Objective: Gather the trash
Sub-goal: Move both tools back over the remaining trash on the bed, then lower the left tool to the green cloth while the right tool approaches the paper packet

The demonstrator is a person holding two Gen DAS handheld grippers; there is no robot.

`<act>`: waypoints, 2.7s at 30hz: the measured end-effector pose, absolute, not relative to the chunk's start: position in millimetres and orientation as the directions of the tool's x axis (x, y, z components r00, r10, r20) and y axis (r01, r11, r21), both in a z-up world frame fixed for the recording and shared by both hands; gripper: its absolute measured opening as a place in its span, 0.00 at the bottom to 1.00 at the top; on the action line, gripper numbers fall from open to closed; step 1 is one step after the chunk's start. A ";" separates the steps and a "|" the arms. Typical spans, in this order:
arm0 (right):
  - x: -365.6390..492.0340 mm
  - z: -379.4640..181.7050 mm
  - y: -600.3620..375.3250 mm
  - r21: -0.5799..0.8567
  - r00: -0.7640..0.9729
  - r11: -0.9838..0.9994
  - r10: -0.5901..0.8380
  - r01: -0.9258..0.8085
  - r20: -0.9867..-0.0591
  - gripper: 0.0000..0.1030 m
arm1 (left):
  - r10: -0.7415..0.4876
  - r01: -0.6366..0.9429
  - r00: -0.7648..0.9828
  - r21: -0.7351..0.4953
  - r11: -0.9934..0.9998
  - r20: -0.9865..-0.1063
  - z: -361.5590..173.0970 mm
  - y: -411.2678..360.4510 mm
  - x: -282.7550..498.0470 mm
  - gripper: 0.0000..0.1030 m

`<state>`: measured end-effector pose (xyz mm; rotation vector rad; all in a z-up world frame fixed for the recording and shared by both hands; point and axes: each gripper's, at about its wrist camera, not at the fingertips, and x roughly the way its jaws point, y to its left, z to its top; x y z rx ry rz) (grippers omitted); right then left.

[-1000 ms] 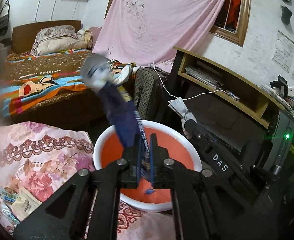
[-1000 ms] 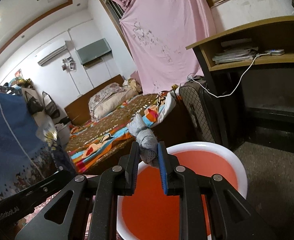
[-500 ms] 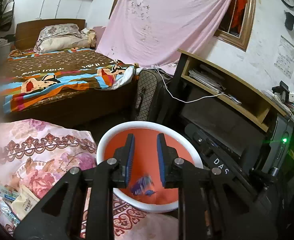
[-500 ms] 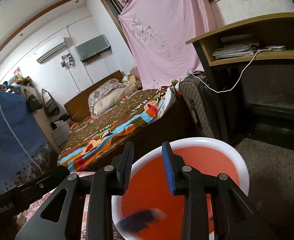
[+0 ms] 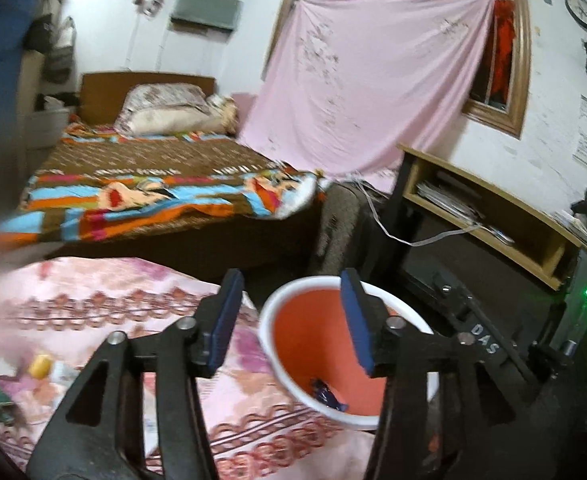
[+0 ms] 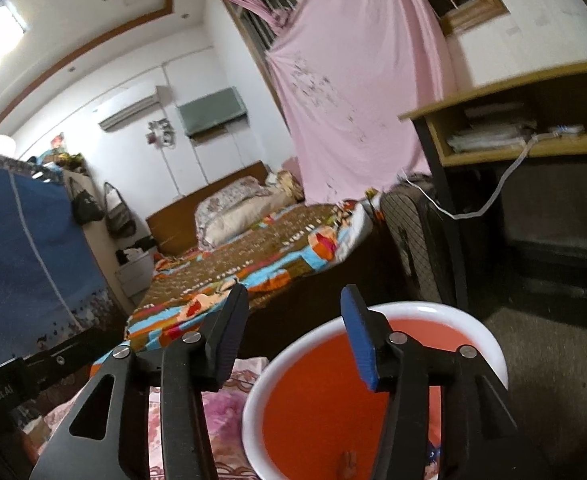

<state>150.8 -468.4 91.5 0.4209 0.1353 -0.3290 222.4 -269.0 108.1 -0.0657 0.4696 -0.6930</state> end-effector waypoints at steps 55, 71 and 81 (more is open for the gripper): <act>233.1 64.9 -288.7 -0.014 0.877 0.994 0.085 -0.105 -0.474 1.00 | -0.191 0.153 0.785 -0.114 0.982 -0.589 30.2 -63.1 237.6 0.88; 274.0 26.6 -269.5 0.000 0.672 0.976 0.150 -0.219 -0.725 0.99 | -0.228 0.162 0.705 -0.161 0.974 -0.671 12.5 -69.6 275.2 0.66; 280.3 20.7 -272.0 0.019 0.639 0.976 0.155 -0.215 -0.753 0.85 | -0.271 0.213 0.700 -0.170 0.962 -0.661 12.1 -74.7 271.0 0.45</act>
